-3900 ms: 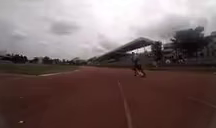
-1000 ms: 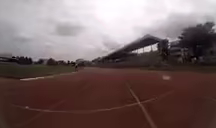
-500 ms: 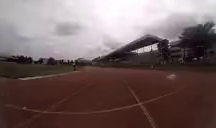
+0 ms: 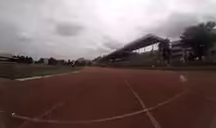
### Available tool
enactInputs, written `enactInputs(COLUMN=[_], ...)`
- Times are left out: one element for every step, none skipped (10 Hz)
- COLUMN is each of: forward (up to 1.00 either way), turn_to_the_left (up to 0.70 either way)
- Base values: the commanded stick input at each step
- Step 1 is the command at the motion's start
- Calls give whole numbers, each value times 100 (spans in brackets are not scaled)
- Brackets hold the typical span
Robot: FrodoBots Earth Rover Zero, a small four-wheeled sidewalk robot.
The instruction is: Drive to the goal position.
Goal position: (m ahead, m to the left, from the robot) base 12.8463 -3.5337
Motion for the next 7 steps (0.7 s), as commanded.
enactInputs(forward=[70,70,70,70,70,70,70], turn_to_the_left=[0,0,0,0,0,0,0])
